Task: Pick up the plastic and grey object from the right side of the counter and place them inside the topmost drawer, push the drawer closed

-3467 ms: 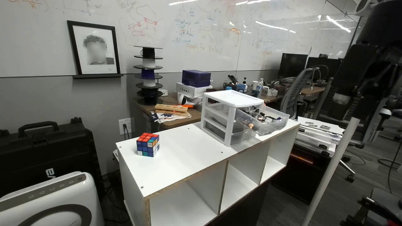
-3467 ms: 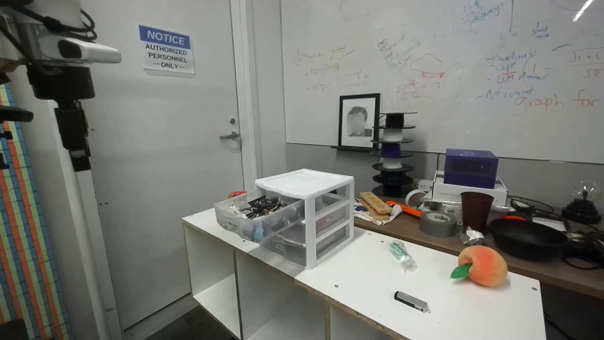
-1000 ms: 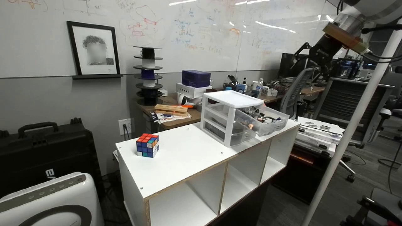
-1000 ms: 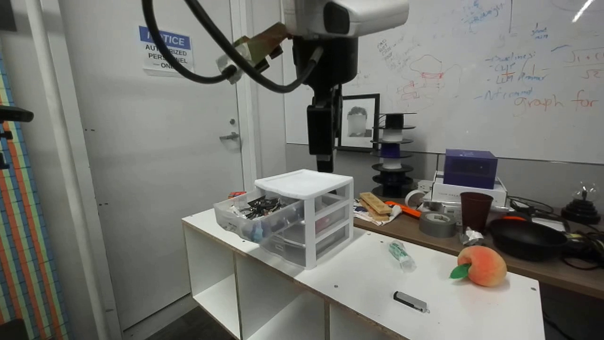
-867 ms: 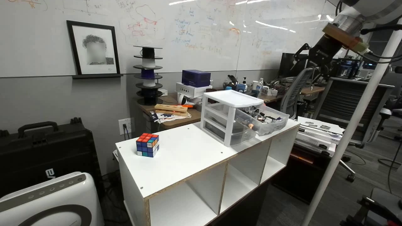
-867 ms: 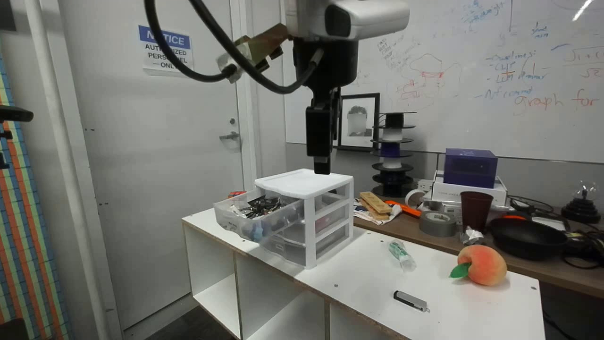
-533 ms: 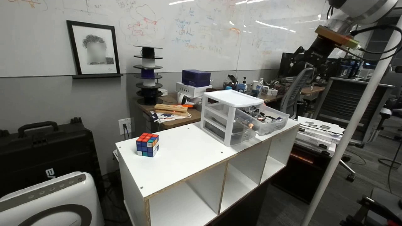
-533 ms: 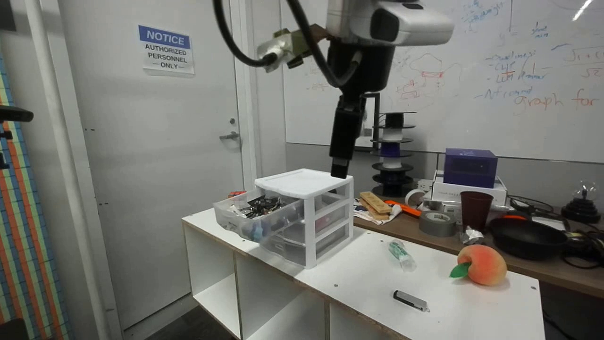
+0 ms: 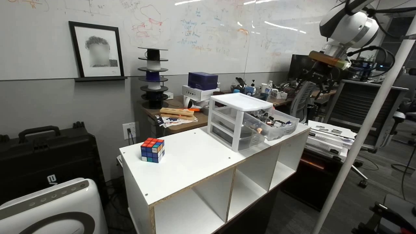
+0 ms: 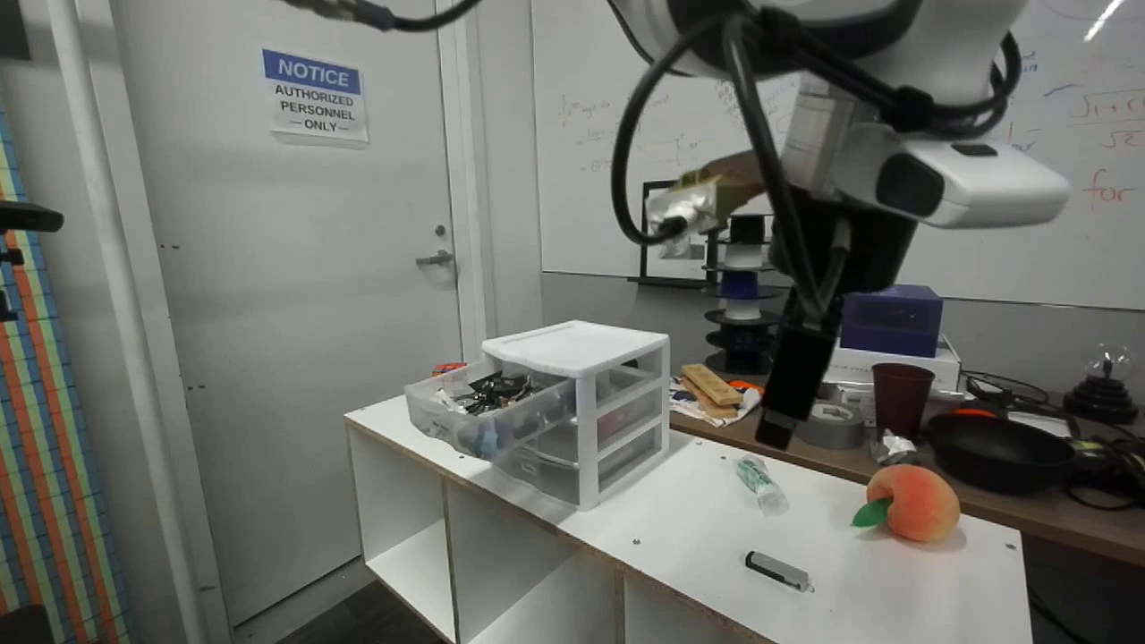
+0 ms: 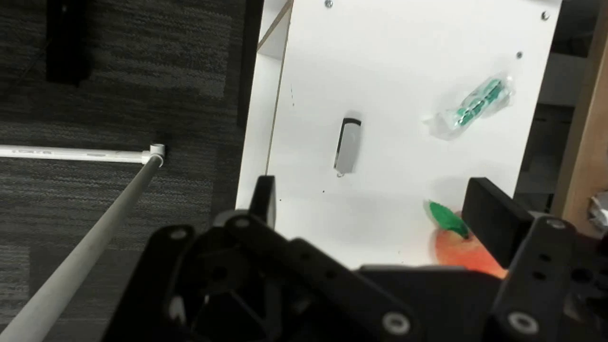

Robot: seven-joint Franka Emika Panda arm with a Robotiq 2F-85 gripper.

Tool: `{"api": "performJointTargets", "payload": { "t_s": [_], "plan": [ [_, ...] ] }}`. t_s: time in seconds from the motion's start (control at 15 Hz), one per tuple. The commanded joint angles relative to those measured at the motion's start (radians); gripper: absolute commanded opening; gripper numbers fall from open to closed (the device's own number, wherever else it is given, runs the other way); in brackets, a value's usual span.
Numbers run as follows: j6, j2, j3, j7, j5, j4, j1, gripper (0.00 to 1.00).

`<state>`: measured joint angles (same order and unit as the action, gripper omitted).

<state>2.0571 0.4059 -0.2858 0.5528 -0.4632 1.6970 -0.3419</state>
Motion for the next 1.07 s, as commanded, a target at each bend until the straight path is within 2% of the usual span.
{"api": "performJointTargets", "payload": {
  "t_s": [0.0, 0.27, 0.6, 0.73, 1.0],
  "plan": [
    [-0.036, 0.160, 0.007, 0.075, -0.010, -0.176, -0.025, 1.00],
    [-0.105, 0.319, 0.034, 0.151, 0.005, -0.363, -0.034, 1.00],
    [-0.153, 0.479, 0.078, 0.322, 0.052, -0.588, 0.016, 1.00],
    [-0.166, 0.543, 0.077, 0.392, 0.092, -0.676, 0.032, 1.00],
    [-0.197, 0.616, 0.086, 0.476, 0.143, -0.779, 0.021, 1.00]
  ]
}}
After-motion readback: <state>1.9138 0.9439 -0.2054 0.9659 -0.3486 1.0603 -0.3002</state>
